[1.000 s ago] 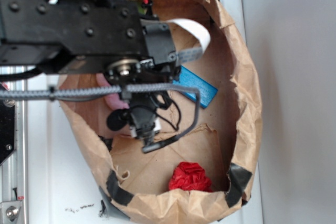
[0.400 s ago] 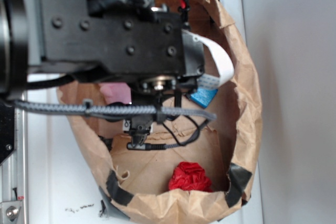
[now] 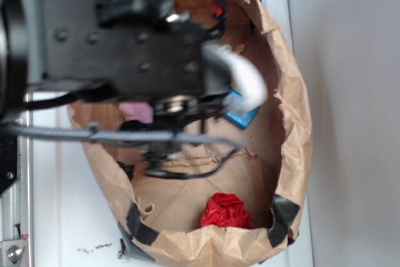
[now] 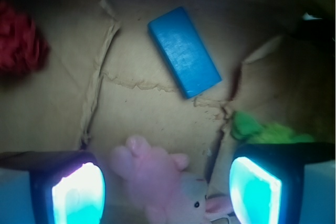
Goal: Grab the pink bunny.
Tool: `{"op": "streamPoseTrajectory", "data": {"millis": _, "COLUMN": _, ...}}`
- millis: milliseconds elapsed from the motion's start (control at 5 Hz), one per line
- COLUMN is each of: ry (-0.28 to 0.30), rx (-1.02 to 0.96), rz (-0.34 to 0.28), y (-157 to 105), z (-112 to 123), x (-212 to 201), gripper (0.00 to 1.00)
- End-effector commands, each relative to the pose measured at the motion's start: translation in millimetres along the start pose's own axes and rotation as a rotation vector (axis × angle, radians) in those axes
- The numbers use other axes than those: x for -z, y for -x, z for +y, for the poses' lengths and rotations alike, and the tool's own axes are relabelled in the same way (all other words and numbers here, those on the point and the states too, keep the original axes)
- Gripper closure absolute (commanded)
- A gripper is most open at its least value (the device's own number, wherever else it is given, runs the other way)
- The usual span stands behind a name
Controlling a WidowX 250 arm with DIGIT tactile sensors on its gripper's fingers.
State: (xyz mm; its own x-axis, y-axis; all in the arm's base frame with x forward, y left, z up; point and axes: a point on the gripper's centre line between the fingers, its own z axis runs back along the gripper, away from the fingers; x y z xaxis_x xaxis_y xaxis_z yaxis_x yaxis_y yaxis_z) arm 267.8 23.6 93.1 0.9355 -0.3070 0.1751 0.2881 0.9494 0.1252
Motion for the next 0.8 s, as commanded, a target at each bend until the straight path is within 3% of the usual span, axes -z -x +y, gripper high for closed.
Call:
{"op": "streamPoseTrajectory", "data": {"millis": 0, "ry": -0.057, "rx": 0.063, "rz": -0.054, "y": -6.6, "z": 7.1, "x": 0.3, "gripper": 0.00}}
{"op": "streamPoseTrajectory", "data": {"millis": 600, "ry": -0.124, "rx": 0.148, "rz": 0.083, "y": 8.0, "z": -18.2, "x": 47.1, "gripper": 0.00}}
